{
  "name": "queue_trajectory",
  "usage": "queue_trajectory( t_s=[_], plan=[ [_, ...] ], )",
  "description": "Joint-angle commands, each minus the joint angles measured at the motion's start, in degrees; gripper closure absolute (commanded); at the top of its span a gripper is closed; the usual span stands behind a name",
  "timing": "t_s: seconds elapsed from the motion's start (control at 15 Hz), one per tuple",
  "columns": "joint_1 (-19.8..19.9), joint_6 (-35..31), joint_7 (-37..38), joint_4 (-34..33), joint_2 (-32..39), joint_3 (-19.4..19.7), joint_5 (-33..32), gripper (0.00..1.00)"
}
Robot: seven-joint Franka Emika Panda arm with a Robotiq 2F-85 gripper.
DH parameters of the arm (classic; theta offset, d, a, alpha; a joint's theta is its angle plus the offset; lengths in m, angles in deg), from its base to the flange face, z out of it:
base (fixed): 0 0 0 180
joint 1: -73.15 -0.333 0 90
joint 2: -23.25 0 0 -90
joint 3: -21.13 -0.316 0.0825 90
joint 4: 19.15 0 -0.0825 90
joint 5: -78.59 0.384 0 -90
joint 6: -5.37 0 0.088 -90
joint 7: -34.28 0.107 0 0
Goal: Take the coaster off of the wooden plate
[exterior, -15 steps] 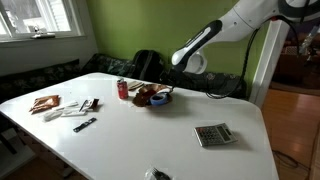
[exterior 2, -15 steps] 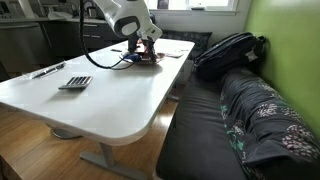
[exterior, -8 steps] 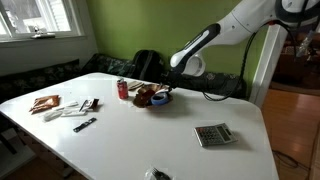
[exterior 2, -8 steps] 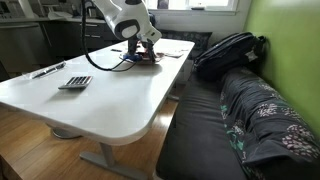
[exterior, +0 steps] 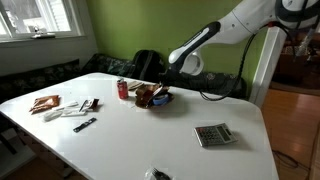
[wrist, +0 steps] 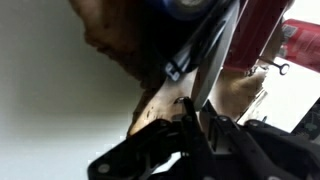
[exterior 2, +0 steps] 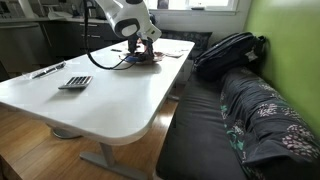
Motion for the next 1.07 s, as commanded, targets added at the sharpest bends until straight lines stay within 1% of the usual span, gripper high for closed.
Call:
queue_trajectory(
  t_s=[0.0,0.13,0.4,0.53,0.67,0.8,1.0],
  plan=[
    [2.71,-1.44,-5.26,0.14,-0.03,-4.79,2.37,0.99],
    [2.37,-3.81,-4.51,2.71,-2.55,-3.93,2.88,0.97],
    [4.15,-10.13,-3.72,7.95,-7.46,-4.65,4.51,0.98],
    [6.55,-12.45,-4.08,11.26,-10.0,-7.14,4.71,0.98],
    [9.73,-9.45,-6.09,15.4,-12.87,-10.8,3.78,0.98],
    [16.81,-8.64,-13.17,20.03,-14.5,-20.36,2.44,0.98],
    [25.58,-8.97,-24.58,25.4,-14.73,-33.26,4.14,0.98]
  ],
)
